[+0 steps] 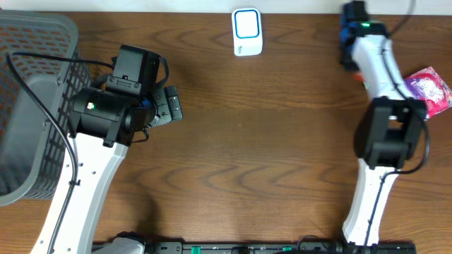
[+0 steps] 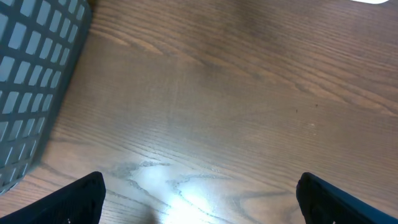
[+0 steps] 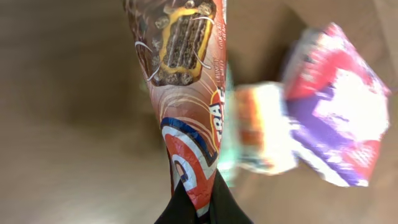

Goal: Scan the item barcode

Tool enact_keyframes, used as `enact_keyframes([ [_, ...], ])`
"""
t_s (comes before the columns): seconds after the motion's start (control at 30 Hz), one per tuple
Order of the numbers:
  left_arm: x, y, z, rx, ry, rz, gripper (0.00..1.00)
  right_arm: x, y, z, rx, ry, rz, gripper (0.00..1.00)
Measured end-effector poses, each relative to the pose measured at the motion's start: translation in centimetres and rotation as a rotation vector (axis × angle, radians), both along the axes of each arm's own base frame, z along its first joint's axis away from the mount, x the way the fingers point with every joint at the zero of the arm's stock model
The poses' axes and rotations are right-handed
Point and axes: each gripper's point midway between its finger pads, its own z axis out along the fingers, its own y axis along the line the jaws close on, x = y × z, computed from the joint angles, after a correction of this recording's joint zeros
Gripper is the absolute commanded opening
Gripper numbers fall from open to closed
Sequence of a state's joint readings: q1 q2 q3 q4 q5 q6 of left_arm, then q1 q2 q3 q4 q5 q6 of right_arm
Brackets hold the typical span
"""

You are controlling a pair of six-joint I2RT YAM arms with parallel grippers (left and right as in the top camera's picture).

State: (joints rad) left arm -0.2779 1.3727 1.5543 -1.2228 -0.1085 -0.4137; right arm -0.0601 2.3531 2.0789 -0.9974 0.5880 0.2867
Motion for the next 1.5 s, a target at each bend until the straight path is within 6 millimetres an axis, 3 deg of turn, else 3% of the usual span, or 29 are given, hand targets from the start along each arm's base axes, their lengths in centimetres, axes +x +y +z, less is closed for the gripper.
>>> enact_keyframes([
  [0.07, 0.0, 0.0, 0.0, 0.0, 0.0, 0.0, 0.98, -1.2, -2.4, -0.2, 0.006, 0.039, -0.031, 0.15],
  [0.17, 0.0, 0.0, 0.0, 0.0, 0.0, 0.0, 0.98, -2.8, -5.0, -0.5, 0.014, 0.078, -0.071, 0.49],
  [0.3, 0.0, 0.0, 0.0, 0.0, 0.0, 0.0, 0.98, -4.2, -6.9, -0.6, 0.024, 0.113, -0.104, 0.89],
  [0.37, 0.0, 0.0, 0.0, 0.0, 0.0, 0.0, 0.98, -4.6, -7.2, -0.5, 0.026, 0.122, -0.11, 0.98],
  [0.5, 0.0, 0.0, 0.0, 0.0, 0.0, 0.0, 0.98, -4.5, -6.9, 0.6, 0.031, 0.1, -0.104, 0.99],
  [0.63, 0.0, 0.0, 0.0, 0.0, 0.0, 0.0, 0.98, -4.2, -6.3, 3.8, 0.03, 0.016, -0.116, 0.99],
  [0.8, 0.0, 0.0, 0.0, 0.0, 0.0, 0.0, 0.98, -5.2, -5.4, 11.9, 0.017, -0.147, -0.114, 0.99],
  [0.93, 0.0, 0.0, 0.0, 0.0, 0.0, 0.0, 0.98, -8.8, -3.6, 18.3, 0.047, -0.226, -0.089, 0.99],
  [1.03, 0.0, 0.0, 0.0, 0.0, 0.0, 0.0, 0.98, -10.8, -1.4, 21.3, 0.111, -0.273, -0.043, 0.99],
  [1.3, 0.0, 0.0, 0.0, 0.0, 0.0, 0.0, 0.98, -14.7, 5.7, 25.3, 0.235, -0.315, 0.127, 0.99],
  [1.5, 0.0, 0.0, 0.0, 0.0, 0.0, 0.0, 0.98, -18.4, 9.6, 27.3, 0.269, -0.315, 0.238, 0.99],
])
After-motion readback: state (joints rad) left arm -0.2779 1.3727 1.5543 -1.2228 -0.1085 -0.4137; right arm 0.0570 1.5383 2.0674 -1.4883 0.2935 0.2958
